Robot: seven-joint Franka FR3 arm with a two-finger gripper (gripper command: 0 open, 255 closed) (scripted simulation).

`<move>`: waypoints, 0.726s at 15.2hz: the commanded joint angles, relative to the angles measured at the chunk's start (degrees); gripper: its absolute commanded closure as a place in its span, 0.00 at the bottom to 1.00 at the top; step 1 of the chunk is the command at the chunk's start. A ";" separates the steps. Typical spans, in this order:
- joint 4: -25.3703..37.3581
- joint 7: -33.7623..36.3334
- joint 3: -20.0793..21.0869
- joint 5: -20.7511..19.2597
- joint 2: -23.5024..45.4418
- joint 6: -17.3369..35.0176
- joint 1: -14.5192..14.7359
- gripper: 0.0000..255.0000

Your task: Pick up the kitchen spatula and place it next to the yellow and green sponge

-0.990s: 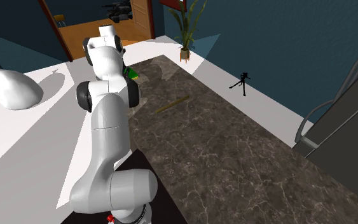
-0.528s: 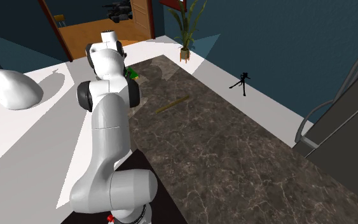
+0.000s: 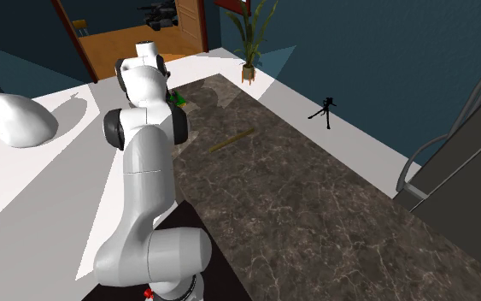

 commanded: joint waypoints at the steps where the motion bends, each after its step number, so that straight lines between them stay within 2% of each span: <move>1: 0.00 0.00 0.00 0.00 0.00 0.00 0.00 0.00; 3: 0.00 0.00 0.00 0.00 0.00 0.00 0.00 0.00; 7: 11.94 -0.77 -0.18 0.03 2.56 -9.22 1.41 0.00; 11: 11.98 -0.78 -0.19 0.03 2.58 -9.24 1.42 0.00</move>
